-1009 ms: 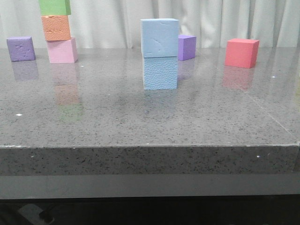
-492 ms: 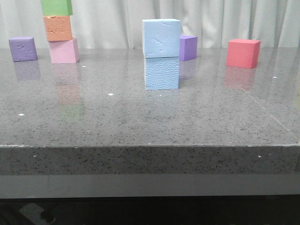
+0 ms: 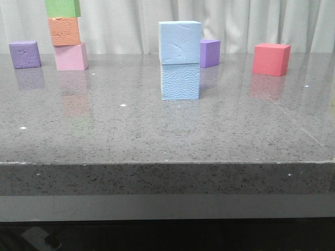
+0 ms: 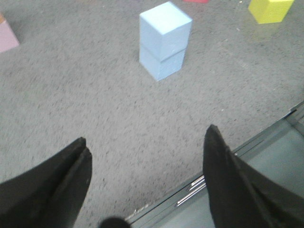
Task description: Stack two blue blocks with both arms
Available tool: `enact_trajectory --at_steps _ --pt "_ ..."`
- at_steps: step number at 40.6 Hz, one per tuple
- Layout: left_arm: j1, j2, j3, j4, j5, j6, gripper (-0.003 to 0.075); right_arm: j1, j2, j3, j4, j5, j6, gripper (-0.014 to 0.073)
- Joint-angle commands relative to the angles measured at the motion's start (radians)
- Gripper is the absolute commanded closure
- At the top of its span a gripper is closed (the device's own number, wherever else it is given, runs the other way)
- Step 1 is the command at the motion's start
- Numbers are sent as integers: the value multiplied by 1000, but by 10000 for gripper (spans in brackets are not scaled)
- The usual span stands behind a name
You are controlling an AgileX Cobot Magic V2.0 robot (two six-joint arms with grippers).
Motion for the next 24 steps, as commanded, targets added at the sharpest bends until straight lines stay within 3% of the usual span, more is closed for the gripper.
enact_trajectory --at_steps 1,8,19,24 --pt "-8 -73 57 54 -89 -83 241 -4 -3 -25 -43 -31 -6 43" --pt "-8 -181 152 207 -33 -192 241 -4 -13 -62 -117 58 101 43" --pt "-8 -267 215 203 -38 -192 246 -4 -124 -64 -108 78 103 43" --pt "-8 -269 228 203 -44 -175 312 -4 -163 -64 -106 78 103 76"
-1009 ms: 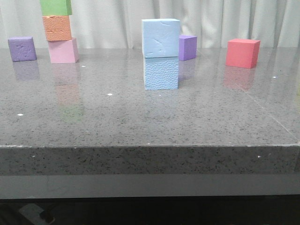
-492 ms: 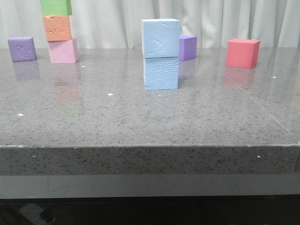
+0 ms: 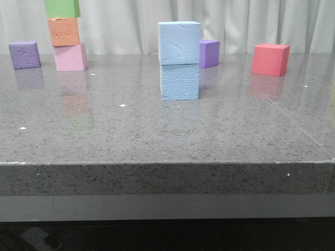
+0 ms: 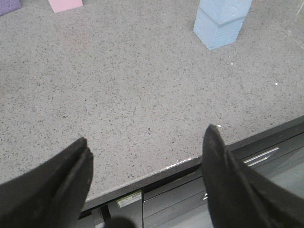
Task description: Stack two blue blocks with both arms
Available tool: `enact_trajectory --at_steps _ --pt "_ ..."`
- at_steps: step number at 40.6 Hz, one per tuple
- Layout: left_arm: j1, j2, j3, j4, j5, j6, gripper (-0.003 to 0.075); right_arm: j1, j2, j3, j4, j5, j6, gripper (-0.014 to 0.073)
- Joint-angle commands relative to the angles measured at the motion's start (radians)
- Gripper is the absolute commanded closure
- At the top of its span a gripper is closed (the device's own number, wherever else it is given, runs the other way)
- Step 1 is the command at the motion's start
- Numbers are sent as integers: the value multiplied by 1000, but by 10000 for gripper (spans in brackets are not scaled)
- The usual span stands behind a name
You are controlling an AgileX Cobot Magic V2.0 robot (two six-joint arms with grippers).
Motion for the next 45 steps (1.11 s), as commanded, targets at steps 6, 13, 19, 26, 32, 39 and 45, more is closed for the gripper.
enact_trajectory --at_steps 6,13,19,26,32,39,45 --pt "-8 3 -2 7 -103 7 426 -4 -35 -31 10 -58 4 267" --pt "-8 3 16 2 -161 7 563 -4 -35 -31 27 -58 4 538" --pt "-8 3 28 1 -201 7 691 -4 -35 -31 33 -58 4 706" --pt "-8 3 28 1 -199 7 741 -4 -35 -31 33 -54 4 713" --pt "-8 3 28 1 -199 7 741 -4 -35 -31 38 -54 4 713" --pt "-8 3 28 1 -199 7 741 -4 -35 -31 38 -54 4 713" --pt "-12 -11 38 -1 -212 7 741 -4 -35 -31 38 -54 4 713"
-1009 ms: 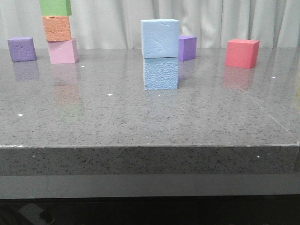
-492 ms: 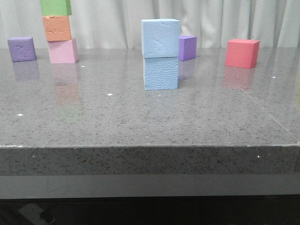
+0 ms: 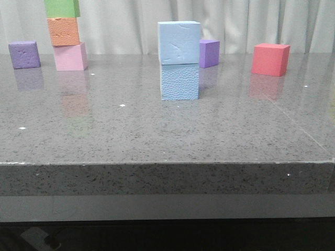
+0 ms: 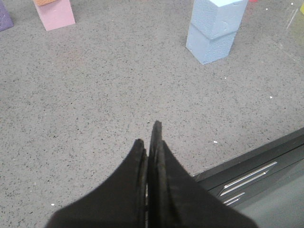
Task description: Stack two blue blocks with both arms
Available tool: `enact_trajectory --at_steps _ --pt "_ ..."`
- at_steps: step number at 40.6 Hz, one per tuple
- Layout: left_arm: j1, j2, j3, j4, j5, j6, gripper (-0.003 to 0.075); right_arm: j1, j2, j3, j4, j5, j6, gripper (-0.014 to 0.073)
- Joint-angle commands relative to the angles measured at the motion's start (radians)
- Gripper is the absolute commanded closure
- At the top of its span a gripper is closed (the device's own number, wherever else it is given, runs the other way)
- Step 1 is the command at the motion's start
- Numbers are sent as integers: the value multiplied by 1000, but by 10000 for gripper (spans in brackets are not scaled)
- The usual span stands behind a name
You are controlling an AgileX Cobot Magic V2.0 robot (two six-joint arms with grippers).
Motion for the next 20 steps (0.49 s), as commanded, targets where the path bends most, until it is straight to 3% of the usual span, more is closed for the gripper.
enact_trajectory --at_steps 1,7,13,20 --pt "-10 -11 -9 1 -91 0 741 -4 2 -31 -3 -66 1 713" --pt "67 -76 82 -7 -177 0 741 -4 2 -31 -3 -66 1 713" --pt "217 -202 227 -7 -283 0 741 -4 2 -31 -3 -66 1 713" --pt "354 -363 427 -132 -441 0 741 -4 2 -31 -3 -66 1 713"
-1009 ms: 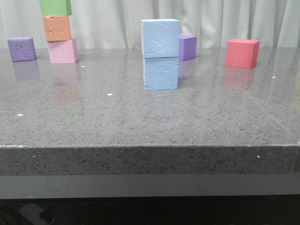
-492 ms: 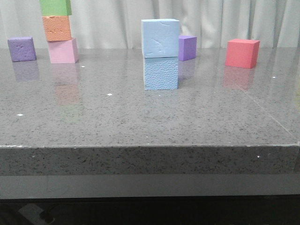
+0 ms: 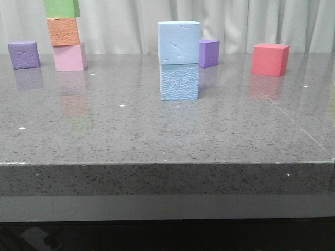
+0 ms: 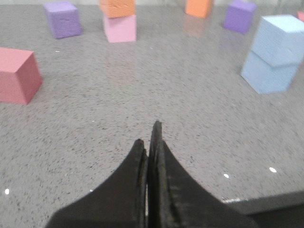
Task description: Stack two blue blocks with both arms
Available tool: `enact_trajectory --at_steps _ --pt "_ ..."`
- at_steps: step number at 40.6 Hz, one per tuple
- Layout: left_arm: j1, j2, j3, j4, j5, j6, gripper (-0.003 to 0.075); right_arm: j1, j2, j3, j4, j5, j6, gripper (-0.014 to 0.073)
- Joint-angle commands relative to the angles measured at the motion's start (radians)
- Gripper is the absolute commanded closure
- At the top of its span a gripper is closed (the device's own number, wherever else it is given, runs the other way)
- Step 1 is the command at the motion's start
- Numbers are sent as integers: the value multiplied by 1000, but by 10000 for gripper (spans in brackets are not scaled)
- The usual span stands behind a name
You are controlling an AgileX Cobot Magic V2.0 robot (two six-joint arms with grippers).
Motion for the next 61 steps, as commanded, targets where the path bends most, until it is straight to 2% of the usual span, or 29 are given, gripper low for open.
enact_trajectory --at_steps 1,8,22,24,41,49,61 --pt "60 -70 85 -89 -177 0 741 -4 2 -31 -3 -68 -1 713" --pt "94 -175 256 -153 -326 0 741 -4 2 -31 -3 -68 -1 713" --pt "94 -284 456 -167 -576 0 741 -4 2 -31 -3 -65 -1 713" --pt "99 -284 451 -156 -544 0 741 -4 2 -31 -3 -65 -1 713" --pt "105 -283 452 -144 -555 2 741 -4 2 -31 -3 -65 -1 713" --pt "152 -285 452 -144 -573 157 741 -4 2 -31 -3 -65 -1 713" --pt "186 -285 452 -140 -603 157 741 -4 2 -31 -3 -65 -1 713"
